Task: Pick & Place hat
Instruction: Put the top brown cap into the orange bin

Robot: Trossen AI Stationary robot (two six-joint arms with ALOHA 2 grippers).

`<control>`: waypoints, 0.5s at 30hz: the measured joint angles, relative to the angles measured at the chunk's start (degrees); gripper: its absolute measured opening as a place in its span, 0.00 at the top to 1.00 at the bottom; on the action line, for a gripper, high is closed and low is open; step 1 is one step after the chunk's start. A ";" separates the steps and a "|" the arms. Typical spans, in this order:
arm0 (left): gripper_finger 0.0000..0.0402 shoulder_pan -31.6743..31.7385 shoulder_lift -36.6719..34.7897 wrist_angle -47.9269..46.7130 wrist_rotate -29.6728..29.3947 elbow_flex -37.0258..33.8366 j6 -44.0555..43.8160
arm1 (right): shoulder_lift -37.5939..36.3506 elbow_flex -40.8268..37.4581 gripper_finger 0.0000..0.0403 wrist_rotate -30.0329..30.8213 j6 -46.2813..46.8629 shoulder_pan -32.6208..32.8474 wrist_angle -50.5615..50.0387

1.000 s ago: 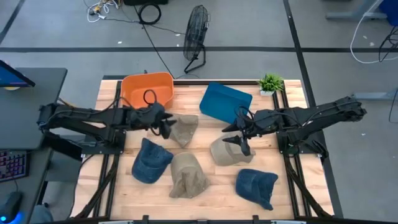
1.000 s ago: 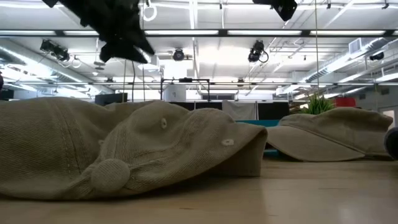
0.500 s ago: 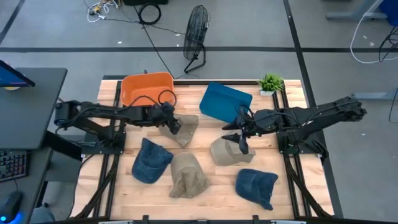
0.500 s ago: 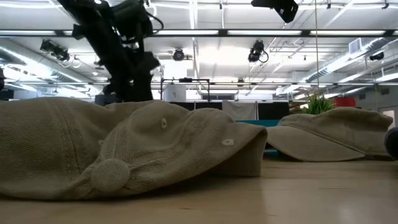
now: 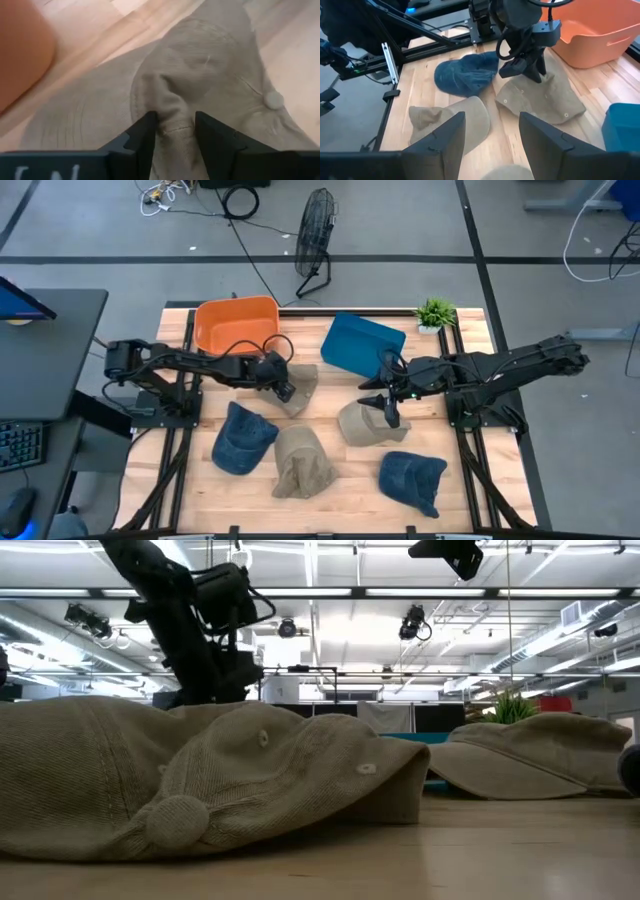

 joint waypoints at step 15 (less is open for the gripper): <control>0.98 -2.20 -5.71 0.88 1.08 0.00 -7.92 | -0.02 0.00 0.53 -0.02 0.00 0.00 -1.37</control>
